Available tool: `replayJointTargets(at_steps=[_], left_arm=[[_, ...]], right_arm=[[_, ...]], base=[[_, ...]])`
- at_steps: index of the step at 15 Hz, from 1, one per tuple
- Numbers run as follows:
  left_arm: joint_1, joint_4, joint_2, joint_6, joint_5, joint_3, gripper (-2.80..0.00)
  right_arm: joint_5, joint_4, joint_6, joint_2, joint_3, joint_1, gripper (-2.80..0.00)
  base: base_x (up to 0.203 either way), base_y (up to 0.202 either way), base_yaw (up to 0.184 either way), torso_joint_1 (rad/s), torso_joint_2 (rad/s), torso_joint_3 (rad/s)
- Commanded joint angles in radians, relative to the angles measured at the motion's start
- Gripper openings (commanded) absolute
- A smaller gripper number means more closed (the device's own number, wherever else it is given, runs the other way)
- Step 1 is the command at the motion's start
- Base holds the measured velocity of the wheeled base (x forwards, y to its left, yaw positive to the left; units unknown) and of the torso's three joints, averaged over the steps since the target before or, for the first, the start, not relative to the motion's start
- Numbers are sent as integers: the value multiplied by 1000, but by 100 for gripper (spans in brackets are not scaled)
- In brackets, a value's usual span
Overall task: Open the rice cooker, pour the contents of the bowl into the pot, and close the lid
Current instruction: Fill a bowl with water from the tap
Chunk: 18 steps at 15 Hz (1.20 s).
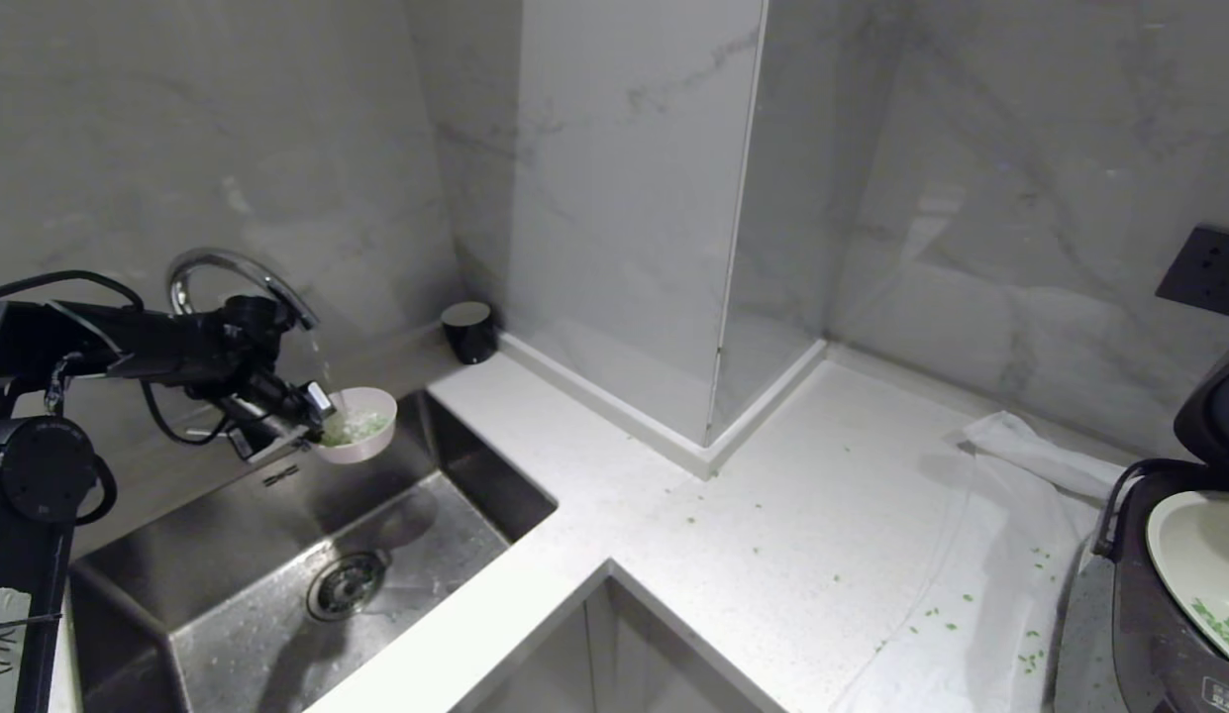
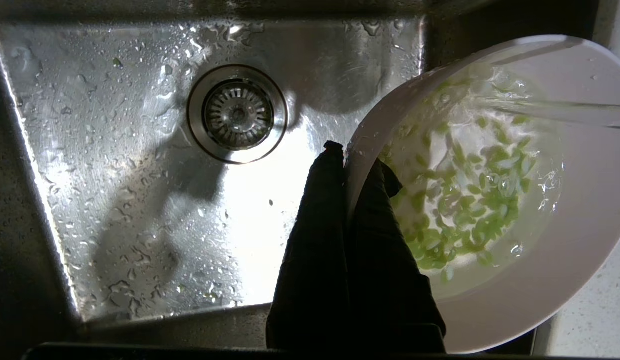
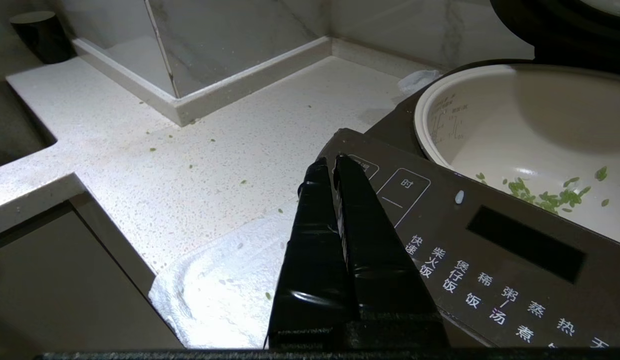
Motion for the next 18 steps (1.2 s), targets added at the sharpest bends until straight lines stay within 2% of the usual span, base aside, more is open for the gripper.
replayJointTargets(at_steps=[1,6,12,16,18], left_arm=[[1,2,9,-4,0,0,-280],[-8,2,0,1,0,0,-280],[-9,4,15,-34,-14,38,-280],[-3,4,13,-56,-59,27,-280],[-5,4,13,-59,-60,27,-280]], right_arm=[[0,-1,0,0,0,0,-280],[0,0,0,0,0,0,-280],[-1,-1,0,0,0,0,-280],[0,-1,0,0,0,0,-280],[0,-1,0,0,0,0,-280]], base=[[0,0,0,0,0,0],[0,0,0,0,0,0],[0,0,0,0,0,0],[0,0,0,0,0,0],[0,0,0,0,0,0]])
